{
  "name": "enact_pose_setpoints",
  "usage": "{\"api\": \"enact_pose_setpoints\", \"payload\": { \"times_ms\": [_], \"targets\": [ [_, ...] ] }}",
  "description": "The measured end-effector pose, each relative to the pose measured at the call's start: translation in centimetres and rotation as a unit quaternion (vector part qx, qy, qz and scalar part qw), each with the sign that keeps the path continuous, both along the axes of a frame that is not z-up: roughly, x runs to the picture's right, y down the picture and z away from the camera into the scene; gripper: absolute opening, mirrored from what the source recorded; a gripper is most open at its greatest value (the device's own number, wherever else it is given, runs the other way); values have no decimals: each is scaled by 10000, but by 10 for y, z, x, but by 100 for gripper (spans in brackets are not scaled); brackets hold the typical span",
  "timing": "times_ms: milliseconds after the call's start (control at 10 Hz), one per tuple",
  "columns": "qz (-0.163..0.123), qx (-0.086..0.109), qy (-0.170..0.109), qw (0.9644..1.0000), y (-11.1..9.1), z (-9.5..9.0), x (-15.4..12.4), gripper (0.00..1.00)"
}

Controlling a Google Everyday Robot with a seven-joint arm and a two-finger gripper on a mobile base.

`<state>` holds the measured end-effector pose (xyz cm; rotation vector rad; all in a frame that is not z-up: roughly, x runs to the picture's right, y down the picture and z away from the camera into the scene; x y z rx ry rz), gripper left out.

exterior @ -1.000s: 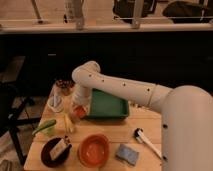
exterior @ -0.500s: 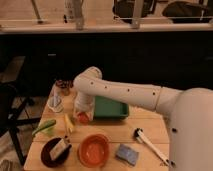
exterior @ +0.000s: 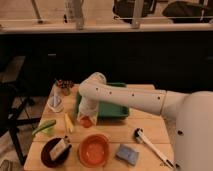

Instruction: Place apple in table surface

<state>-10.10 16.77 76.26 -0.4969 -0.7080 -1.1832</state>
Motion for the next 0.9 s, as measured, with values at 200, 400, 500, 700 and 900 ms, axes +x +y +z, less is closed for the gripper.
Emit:
{"api": "enact_pose_setpoints", "payload": {
  "times_ms": [200, 400, 500, 700, 900],
  "targets": [
    [53, -101, 64, 9999, 11, 8, 6, 18],
    [97, -221, 126, 9996, 21, 18, 11, 18],
    [94, -262, 148, 9995, 23, 21, 13, 18],
    [80, -313, 148, 9994, 25, 29, 14, 18],
    [44, -353, 98, 9993, 27, 33, 11, 18]
  ]
}}
